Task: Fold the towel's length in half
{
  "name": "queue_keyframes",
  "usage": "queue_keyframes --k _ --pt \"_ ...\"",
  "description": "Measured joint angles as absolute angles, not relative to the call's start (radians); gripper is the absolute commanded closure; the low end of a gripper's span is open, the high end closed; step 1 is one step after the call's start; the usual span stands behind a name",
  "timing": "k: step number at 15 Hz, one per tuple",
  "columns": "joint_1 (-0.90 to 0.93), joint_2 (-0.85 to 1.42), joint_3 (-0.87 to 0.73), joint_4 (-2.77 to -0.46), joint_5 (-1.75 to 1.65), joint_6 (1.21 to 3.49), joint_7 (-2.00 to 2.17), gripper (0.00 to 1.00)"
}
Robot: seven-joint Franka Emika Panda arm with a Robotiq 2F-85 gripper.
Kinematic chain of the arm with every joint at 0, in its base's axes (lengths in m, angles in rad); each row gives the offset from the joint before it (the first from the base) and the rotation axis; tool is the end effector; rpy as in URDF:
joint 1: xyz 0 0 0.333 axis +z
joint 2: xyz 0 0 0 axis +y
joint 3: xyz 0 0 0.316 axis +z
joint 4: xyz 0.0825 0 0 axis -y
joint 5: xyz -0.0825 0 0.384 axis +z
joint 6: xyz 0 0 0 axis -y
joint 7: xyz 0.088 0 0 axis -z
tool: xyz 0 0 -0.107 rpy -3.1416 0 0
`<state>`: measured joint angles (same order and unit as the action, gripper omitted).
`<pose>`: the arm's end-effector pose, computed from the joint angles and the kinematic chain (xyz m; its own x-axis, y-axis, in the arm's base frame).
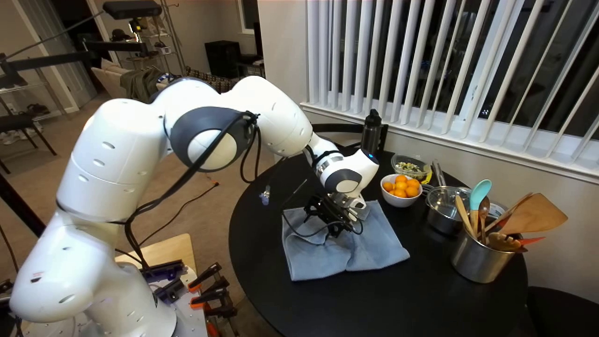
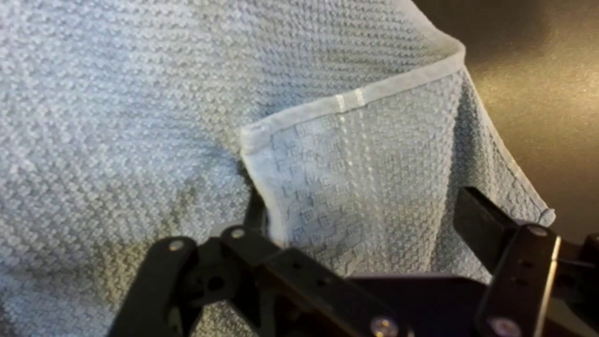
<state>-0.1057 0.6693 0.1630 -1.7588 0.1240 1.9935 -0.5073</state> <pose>0.6100 0.0384 0.1651 0.8275 0.4870 -0.2793 0.3789 -0.8515 -0.3624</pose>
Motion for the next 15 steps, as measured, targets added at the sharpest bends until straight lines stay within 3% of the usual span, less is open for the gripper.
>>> queue_keyframes --k 10,15 --pt "-0.106 0.666 0.166 -1.759 0.132 1.99 -0.508 0.93" --pt "-0.105 0.646 0.166 -1.763 0.132 1.99 -0.508 1.0"
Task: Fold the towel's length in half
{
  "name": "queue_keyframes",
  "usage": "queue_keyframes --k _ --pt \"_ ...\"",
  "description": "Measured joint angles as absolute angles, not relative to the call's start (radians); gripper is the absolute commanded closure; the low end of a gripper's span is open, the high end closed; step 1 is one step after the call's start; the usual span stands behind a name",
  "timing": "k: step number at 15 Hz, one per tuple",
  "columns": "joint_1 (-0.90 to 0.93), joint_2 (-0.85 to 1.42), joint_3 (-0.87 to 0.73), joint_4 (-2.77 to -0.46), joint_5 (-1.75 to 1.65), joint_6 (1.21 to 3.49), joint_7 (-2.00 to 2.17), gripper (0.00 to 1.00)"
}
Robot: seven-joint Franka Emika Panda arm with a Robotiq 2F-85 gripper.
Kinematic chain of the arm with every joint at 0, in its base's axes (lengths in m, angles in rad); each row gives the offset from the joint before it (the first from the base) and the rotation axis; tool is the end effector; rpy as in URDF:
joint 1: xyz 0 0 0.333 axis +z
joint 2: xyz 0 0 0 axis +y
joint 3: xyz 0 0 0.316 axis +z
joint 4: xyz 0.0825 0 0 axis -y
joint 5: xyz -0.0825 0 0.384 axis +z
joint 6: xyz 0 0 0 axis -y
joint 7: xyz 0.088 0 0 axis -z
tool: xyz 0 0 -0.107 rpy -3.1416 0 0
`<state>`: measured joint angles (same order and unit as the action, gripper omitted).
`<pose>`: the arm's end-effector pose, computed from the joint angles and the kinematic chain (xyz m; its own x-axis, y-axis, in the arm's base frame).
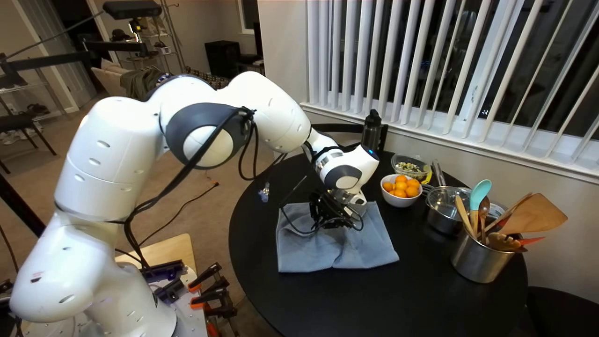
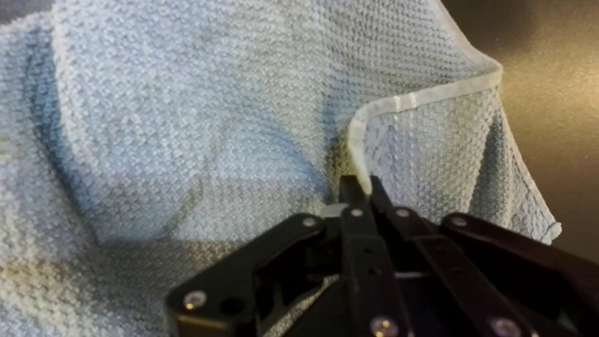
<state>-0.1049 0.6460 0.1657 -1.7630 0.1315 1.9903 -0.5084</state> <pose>0.6117 0.0407 0.1778 0.8320 0.4878 -0.2641 0.3839 -0.8501 -0.3605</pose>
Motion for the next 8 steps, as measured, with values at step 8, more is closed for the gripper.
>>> queue_keyframes --k 8 --pt "-0.1 0.622 0.215 -1.763 0.14 1.944 -0.557 0.98"
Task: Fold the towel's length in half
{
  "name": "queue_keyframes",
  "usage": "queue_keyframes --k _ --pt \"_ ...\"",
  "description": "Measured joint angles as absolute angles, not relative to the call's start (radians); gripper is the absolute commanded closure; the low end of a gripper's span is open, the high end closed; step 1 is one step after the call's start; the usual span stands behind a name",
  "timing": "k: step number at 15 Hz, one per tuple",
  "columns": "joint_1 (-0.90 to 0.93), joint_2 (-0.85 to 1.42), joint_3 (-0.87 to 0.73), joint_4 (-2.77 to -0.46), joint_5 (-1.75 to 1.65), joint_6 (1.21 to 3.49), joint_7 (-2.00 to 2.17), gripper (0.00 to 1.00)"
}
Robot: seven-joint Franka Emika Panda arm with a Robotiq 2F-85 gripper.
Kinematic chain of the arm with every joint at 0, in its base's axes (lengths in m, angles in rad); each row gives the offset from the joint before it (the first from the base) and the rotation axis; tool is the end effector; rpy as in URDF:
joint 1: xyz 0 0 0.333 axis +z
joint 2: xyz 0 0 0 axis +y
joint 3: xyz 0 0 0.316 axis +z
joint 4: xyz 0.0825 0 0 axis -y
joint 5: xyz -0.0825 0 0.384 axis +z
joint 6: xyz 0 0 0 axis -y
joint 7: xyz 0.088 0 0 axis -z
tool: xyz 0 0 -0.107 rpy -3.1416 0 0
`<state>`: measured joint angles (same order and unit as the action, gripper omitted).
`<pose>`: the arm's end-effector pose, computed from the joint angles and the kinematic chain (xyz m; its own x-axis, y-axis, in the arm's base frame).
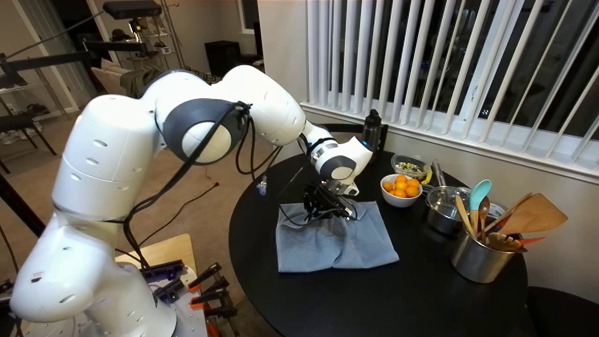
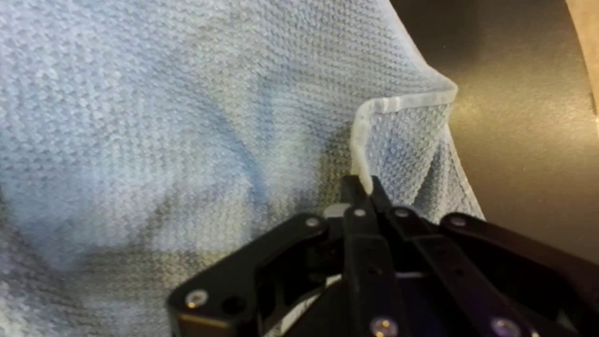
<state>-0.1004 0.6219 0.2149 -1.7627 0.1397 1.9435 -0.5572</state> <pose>0.6070 0.0726 0.1944 0.7812 0.5751 -0.2428 0.4550 -0.7909 -0.4093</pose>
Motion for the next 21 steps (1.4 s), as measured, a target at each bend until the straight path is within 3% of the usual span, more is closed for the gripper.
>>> queue_keyframes --k 21 --pt "0.027 0.755 0.269 -1.614 0.175 1.886 -0.675 0.98"
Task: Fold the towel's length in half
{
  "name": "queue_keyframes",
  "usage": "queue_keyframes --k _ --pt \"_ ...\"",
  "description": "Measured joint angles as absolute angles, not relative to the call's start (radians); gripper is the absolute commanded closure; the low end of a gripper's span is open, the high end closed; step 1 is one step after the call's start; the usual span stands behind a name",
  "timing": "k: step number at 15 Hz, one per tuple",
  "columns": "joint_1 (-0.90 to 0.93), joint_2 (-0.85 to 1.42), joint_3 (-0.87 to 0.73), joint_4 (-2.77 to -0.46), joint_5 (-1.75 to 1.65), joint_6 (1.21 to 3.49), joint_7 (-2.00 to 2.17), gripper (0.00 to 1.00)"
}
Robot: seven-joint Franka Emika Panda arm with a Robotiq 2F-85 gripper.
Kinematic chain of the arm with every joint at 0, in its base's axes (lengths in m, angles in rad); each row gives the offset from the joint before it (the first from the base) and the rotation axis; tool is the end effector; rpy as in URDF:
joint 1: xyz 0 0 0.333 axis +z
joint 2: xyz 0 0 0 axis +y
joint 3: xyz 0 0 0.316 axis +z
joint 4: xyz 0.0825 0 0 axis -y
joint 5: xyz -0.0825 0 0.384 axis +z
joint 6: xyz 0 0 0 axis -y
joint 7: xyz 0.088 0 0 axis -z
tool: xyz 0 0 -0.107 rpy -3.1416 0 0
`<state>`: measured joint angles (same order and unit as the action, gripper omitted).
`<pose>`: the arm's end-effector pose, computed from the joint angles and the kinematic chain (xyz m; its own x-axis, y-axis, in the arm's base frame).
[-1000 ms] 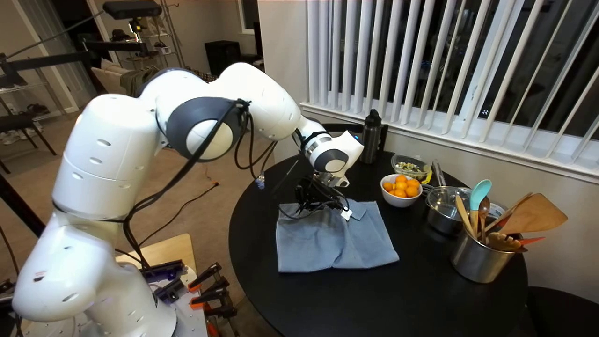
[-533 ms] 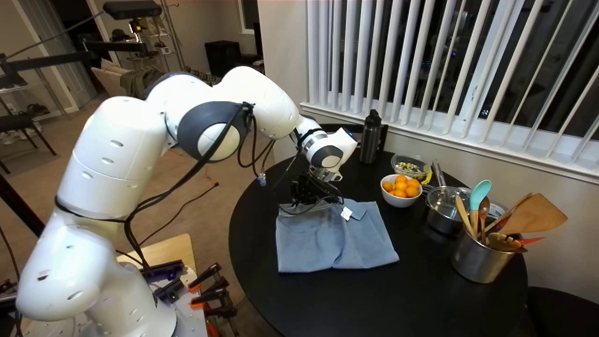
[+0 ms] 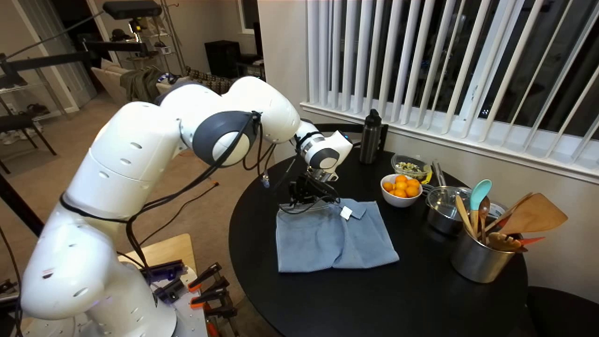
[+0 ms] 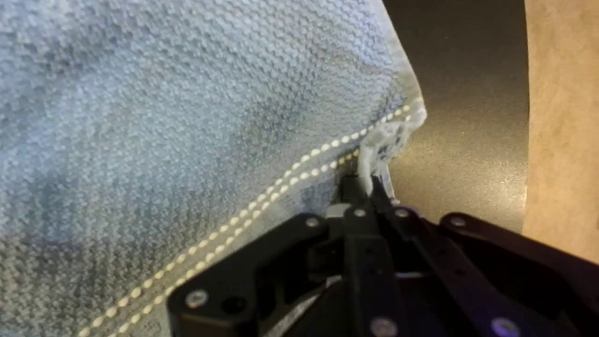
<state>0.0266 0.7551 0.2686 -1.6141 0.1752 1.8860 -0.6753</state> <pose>0.6103 0.1836 0.1710 0.6157 0.7702 -0.1663 0.6096 -0.5994 -0.5187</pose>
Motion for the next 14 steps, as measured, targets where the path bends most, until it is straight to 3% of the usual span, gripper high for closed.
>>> queue_keyframes --k 6,8,14 --pt "0.04 0.791 0.271 -1.583 0.175 1.883 -0.675 0.98" --pt "0.043 0.794 0.271 -1.581 0.175 1.883 -0.675 0.71" --pt "0.043 0.8 0.277 -1.576 0.176 1.868 -0.675 0.34"
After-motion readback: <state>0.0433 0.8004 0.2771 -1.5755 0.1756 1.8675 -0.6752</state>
